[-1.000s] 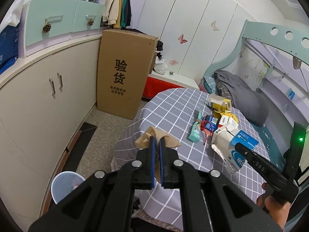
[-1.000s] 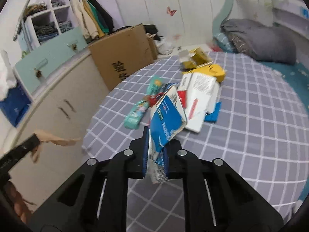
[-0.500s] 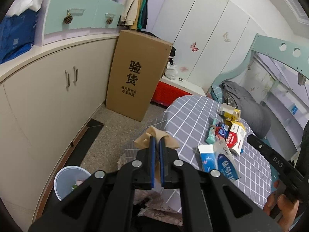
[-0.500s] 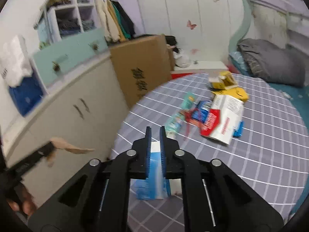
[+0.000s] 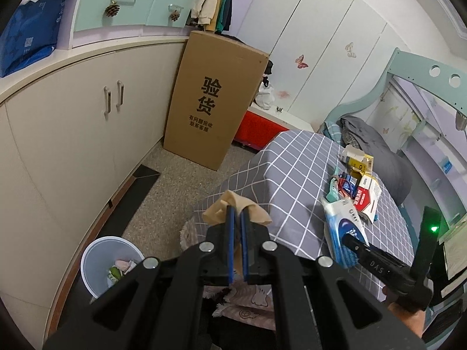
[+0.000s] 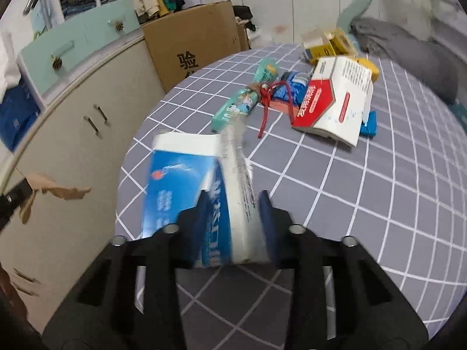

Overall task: Collect trash
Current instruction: 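Grasp the brown paper with the left tool while the right tool grasps the blue tissue box, then carry brown paper and blue tissue box to the wastebasket and release both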

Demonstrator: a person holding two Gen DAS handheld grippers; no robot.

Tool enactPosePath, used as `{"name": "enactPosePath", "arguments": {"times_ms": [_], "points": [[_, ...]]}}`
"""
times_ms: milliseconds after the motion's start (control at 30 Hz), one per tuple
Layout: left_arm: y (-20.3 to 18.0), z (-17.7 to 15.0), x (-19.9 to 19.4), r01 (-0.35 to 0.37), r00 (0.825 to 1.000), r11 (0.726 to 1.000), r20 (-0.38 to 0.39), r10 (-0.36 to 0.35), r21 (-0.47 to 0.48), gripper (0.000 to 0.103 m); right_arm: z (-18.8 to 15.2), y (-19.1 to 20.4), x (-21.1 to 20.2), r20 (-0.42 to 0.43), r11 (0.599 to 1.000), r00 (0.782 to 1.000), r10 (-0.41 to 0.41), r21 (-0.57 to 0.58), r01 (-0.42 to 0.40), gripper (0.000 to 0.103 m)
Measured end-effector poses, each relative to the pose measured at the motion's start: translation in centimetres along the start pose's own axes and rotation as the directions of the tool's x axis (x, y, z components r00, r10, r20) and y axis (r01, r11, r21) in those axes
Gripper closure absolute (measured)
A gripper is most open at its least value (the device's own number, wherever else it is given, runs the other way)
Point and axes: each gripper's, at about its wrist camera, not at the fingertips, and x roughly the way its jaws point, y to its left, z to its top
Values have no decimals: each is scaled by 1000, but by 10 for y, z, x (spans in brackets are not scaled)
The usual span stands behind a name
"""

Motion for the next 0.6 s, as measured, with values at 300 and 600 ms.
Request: {"name": "enactPosePath", "arguments": {"times_ms": [300, 600], "points": [[17, 3, -10, -7, 1000, 1000, 24, 7, -24, 99, 13, 36, -29, 83, 992, 989, 119, -45, -116, 76], [71, 1, -24, -94, 994, 991, 38, 98, -94, 99, 20, 123, -15, 37, 956, 964, 262, -149, -254, 76]]}}
